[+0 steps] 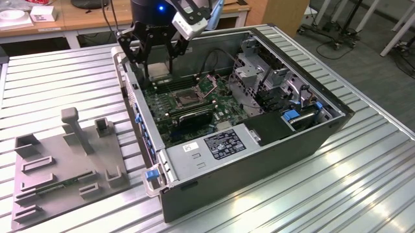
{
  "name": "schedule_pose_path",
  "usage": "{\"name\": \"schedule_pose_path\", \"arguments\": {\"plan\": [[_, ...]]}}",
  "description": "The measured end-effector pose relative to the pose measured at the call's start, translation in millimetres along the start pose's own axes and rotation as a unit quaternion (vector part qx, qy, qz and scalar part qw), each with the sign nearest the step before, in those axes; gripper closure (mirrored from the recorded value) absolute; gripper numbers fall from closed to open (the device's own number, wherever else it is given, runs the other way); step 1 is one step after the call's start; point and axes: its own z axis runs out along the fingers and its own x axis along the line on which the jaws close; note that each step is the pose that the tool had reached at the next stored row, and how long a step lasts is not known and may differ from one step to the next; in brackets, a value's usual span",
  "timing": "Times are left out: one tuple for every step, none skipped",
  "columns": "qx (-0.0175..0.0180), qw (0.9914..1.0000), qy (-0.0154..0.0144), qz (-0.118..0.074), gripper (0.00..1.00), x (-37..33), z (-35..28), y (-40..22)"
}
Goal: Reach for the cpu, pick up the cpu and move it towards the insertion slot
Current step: 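Pick up the cpu and move it towards the insertion slot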
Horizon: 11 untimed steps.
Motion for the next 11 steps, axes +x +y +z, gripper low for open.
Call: {"name": "schedule_pose_path", "arguments": {"plan": [[0.0,1.0,0.0,0.0,0.45,-0.3,0.1,0.1],[0.0,1.0,0.0,0.0,0.45,-0.3,0.1,0.1],[0.0,1.0,0.0,0.0,0.45,-0.3,0.1,0.1],[0.0,1.0,0.0,0.0,0.45,-0.4,0.1,0.1],[0.0,1.0,0.0,0.0,0.45,-0.4,0.1,0.1],[-0.0001,1.0,0.0,0.0,0.45,-0.5,0.1,0.1],[-0.0003,1.0,0.0,0.0,0.45,-0.5,0.1,0.2],[-0.0006,1.0,0.0,0.0,0.45,-0.5,0.1,0.2],[-0.0008,1.0,0.0,0.0,0.45,-0.5,0.1,0.2],[-0.0011,1.0,0.0001,0.0,0.45,-0.5,0.1,0.2],[-0.0014,1.0,0.0,0.0,0.45,-0.5,0.2,0.2]]}}
